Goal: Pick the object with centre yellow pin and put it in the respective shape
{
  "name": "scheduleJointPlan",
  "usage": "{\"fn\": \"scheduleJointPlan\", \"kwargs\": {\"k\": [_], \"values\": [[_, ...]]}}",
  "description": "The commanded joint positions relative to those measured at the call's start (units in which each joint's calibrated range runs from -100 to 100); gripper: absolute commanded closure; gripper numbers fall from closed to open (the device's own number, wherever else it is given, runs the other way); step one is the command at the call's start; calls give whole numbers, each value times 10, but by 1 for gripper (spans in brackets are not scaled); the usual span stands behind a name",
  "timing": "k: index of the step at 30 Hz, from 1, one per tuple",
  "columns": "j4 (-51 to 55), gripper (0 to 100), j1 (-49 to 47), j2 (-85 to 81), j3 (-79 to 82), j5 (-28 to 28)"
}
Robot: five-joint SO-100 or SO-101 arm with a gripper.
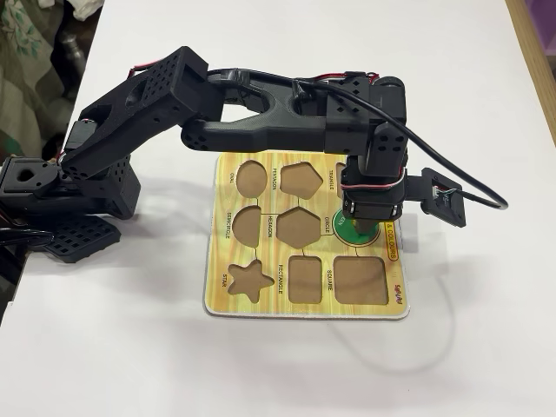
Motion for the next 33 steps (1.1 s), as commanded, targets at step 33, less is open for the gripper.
{"fn": "scheduleJointPlan", "kwargs": {"k": [33], "values": [[-4, 75, 5, -471, 381, 13]]}}
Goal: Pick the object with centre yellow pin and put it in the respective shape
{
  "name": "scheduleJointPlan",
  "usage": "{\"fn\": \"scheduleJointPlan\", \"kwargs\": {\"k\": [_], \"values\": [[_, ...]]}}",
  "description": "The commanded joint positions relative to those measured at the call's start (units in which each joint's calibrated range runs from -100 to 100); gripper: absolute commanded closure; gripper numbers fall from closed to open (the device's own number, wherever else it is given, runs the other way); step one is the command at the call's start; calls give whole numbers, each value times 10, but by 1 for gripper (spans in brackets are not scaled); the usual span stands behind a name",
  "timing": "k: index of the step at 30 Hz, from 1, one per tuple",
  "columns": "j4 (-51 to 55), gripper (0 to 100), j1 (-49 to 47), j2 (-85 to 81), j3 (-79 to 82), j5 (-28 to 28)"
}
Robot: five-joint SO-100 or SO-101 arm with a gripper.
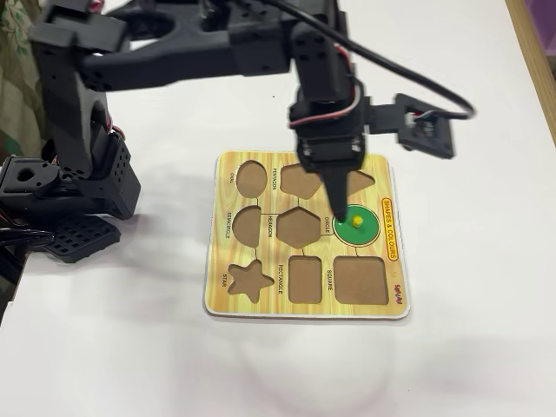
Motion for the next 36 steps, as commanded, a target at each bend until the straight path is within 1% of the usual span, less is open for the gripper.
{"fn": "scheduleJointPlan", "kwargs": {"k": [1, 6, 17, 30, 36], "values": [[-4, 75, 6, -101, 93, -4], [-5, 75, 8, -194, 210, -5], [-5, 75, 3, -376, 372, -5], [-5, 75, 5, -680, 661, -5], [-5, 75, 4, -824, 760, -5]]}}
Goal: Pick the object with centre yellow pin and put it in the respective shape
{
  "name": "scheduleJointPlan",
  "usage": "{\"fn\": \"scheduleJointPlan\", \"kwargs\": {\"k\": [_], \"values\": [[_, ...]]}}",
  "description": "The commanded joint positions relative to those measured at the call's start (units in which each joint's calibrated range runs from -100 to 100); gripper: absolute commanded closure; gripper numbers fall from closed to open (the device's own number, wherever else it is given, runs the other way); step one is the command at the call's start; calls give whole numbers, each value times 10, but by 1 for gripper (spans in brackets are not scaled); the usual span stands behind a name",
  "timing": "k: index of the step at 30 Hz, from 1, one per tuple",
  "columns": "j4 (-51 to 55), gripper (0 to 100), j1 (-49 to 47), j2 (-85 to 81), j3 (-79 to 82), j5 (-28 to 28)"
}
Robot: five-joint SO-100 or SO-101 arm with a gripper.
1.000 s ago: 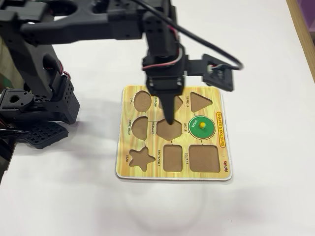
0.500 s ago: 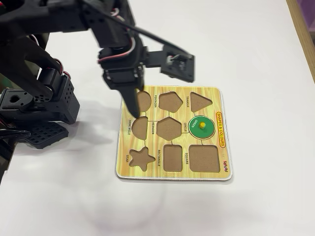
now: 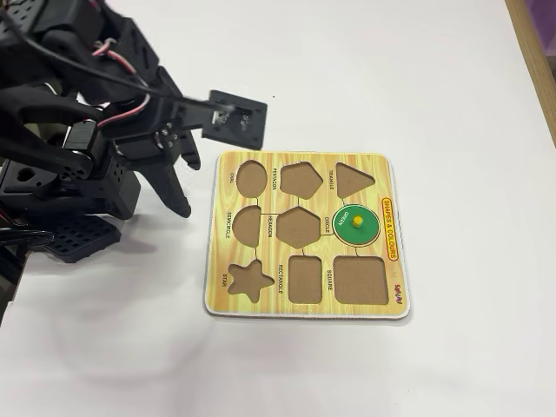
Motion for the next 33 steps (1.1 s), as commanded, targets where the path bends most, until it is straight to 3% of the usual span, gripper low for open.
{"fn": "scheduleJointPlan", "kwargs": {"k": [1, 6, 11, 21, 25, 29, 33], "values": [[-4, 75, 3, -96, 46, -4], [-17, 75, 2, -234, 119, -4], [-131, 75, 1, -371, 215, -4], [-321, 75, 0, -357, 444, -3], [-279, 75, 1, -354, 449, -2], [-141, 75, 2, -350, 449, 3], [-131, 75, 2, -358, 448, 3]]}}
